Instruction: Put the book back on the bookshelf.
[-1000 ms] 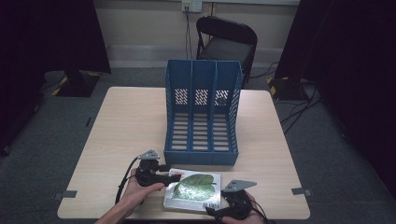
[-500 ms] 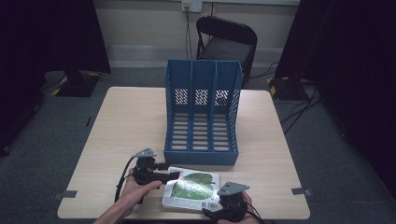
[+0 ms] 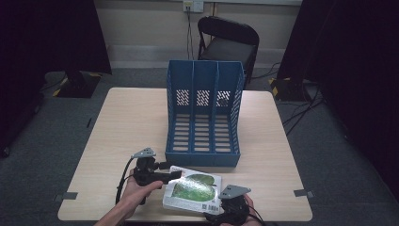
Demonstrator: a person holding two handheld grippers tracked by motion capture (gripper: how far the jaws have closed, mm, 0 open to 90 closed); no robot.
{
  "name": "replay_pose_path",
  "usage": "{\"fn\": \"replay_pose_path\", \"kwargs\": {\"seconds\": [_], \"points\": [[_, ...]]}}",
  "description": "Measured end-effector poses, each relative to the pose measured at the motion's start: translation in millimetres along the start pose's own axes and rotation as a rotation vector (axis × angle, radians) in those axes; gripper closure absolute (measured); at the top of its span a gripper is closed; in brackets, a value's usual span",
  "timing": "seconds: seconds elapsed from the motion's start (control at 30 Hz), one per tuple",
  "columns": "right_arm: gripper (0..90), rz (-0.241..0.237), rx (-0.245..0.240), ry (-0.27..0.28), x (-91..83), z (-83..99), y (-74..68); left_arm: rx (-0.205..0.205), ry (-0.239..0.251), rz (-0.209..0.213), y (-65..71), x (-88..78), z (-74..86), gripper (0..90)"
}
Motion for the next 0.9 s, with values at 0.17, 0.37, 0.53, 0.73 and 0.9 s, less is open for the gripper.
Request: {"fn": "replay_pose_path", "kwargs": {"seconds": [0.17,0.37,0.53,0.73,0.9], "points": [[6.4,0.033,-0.022,-0.009,0.2,2.6,-5.1,0.000,0.001,0.001,0.6,0.1,0.0,27.1],[6.6,0.092,-0.040,-0.004,3.2,3.5,-9.2,0.001,0.006,-0.004,2.3,-0.8,-0.4,27.2],[6.5,0.098,-0.029,-0.002,4.2,1.9,-9.0,-0.003,0.008,0.003,2.0,-1.8,-0.4,27.2],[14.6,0.092,-0.006,0.013,0.7,2.9,-6.0,-0.012,0.013,0.007,1.2,-4.9,1.1,26.4],[19.2,0.059,0.047,0.038,-3.0,4.3,-1.2,-0.005,0.000,0.070,8.2,-5.5,4.3,27.6]]}}
Point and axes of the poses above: each handheld gripper's, and its own axes: x roughly forward along the jaws, z roughly out of its underside, y roughly to its right, the point moved 4 cm from there along x, roughly forward along the jaws, and after that the axes turned 10 degrees about -y, right-handed, at the moved point
